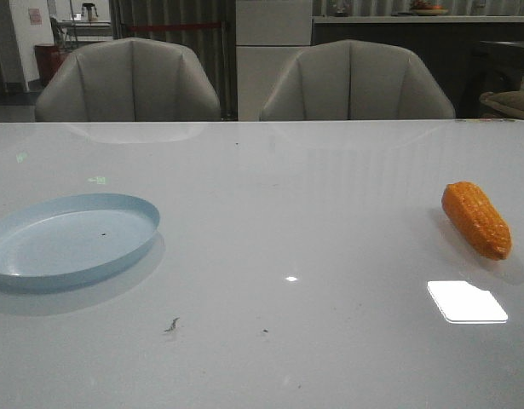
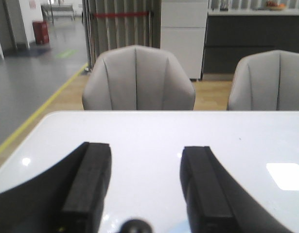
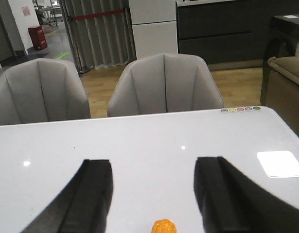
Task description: Place corn on plate with both arms
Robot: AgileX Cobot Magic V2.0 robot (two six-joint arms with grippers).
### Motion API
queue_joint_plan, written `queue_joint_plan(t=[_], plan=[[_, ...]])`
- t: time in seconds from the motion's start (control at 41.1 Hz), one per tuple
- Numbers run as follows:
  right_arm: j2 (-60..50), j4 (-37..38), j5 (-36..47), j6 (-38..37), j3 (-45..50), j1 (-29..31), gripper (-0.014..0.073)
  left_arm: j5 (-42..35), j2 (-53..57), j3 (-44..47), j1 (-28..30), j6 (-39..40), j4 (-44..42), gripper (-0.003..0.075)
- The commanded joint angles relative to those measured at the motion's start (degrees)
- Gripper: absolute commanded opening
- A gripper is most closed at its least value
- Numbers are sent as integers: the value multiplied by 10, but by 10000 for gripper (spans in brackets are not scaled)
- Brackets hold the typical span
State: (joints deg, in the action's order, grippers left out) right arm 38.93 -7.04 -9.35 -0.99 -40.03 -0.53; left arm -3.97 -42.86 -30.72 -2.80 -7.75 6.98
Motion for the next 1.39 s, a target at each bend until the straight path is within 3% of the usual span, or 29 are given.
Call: queue_joint_plan(t=[0.0, 0.268, 0.511, 0.925, 1.364], plan=[[10, -3, 45, 4, -20, 1, 503, -32, -14, -21, -5, 3, 41, 426], [19, -3, 36, 4, -20, 1, 503, 63, -116, -64, -5, 3, 53, 425], [19, -3, 2, 4, -20, 1, 503, 181, -273, -156, -5, 3, 53, 424], [19, -3, -32, 4, -17, 1, 503, 315, -543, -338, -5, 3, 71, 418], [19, -3, -38, 4, -17, 1, 503, 341, -632, -385, -5, 3, 71, 402]])
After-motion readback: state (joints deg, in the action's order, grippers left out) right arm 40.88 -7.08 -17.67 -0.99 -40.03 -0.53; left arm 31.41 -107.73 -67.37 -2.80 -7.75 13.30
